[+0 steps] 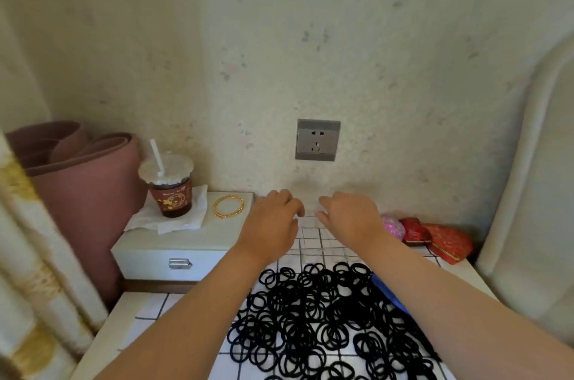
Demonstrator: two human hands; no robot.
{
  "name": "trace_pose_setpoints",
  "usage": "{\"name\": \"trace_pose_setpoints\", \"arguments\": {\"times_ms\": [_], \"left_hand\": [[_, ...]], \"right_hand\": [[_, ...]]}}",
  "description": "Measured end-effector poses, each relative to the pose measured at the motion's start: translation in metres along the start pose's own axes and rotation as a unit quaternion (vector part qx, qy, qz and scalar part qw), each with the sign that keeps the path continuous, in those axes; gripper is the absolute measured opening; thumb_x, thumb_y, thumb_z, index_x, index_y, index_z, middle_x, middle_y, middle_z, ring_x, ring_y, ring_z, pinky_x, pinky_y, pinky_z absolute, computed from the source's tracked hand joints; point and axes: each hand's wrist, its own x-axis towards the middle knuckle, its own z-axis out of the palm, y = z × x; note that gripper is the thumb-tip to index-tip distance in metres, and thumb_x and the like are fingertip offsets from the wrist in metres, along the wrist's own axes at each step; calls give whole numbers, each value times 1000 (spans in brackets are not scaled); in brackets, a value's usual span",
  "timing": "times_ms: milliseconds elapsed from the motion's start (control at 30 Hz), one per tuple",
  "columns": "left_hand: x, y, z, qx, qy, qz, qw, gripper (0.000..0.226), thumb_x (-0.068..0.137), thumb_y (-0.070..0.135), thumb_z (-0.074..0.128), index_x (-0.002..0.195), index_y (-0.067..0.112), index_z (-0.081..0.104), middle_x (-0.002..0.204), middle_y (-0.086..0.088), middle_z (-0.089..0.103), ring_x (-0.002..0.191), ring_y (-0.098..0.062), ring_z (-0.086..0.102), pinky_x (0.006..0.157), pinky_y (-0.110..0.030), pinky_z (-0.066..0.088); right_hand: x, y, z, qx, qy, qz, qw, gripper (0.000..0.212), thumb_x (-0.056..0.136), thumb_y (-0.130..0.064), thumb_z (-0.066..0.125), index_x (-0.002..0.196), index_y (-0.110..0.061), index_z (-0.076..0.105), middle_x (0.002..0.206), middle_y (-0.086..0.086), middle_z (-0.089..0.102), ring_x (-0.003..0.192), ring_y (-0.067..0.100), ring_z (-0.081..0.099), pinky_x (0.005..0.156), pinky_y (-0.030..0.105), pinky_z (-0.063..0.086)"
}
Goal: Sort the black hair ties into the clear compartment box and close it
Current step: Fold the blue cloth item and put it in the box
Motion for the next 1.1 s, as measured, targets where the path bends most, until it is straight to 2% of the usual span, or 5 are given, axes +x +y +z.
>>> {"name": "trace_pose_setpoints", "arguments": {"times_ms": [267,500,733,967,1100], "left_hand": [[6,-1,53,31,-66,-33,997,41,95,11,51,130,31,58,131,4,53,117,-18,47,91,-30,43],[5,-13,70,3,-188,-122,975,68,93,23,45,155,36,19,164,-1,-7,150,-26,-15,123,-44,-3],[-7,-12,64,-41,-264,-129,955,71,95,25,39,156,39,5,162,2,-25,147,-21,-27,120,-43,-13],[-26,2,54,-37,-288,-139,947,71,97,26,34,157,36,-2,163,0,-20,149,-21,-24,120,-42,-13],[-24,15,40,-65,-228,-142,961,63,101,31,38,157,30,10,165,-1,-4,151,-21,-8,123,-42,1]], "right_hand": [[7,11,39,195,31,12,980,69,101,-19,52,158,-17,15,136,10,51,109,27,58,84,37,51],[-6,21,84,227,30,-22,973,70,75,8,64,135,-19,41,155,11,35,136,28,43,108,41,44],[-25,18,72,258,-124,-8,958,76,87,-1,52,155,-26,31,168,-4,-5,154,14,3,125,40,14],[-51,19,57,296,-167,6,941,64,98,-8,47,157,-26,29,168,-1,8,154,14,6,125,35,2],[-62,39,28,355,-121,65,925,42,99,-10,51,138,-24,57,150,-2,47,137,15,43,115,22,25]]}}
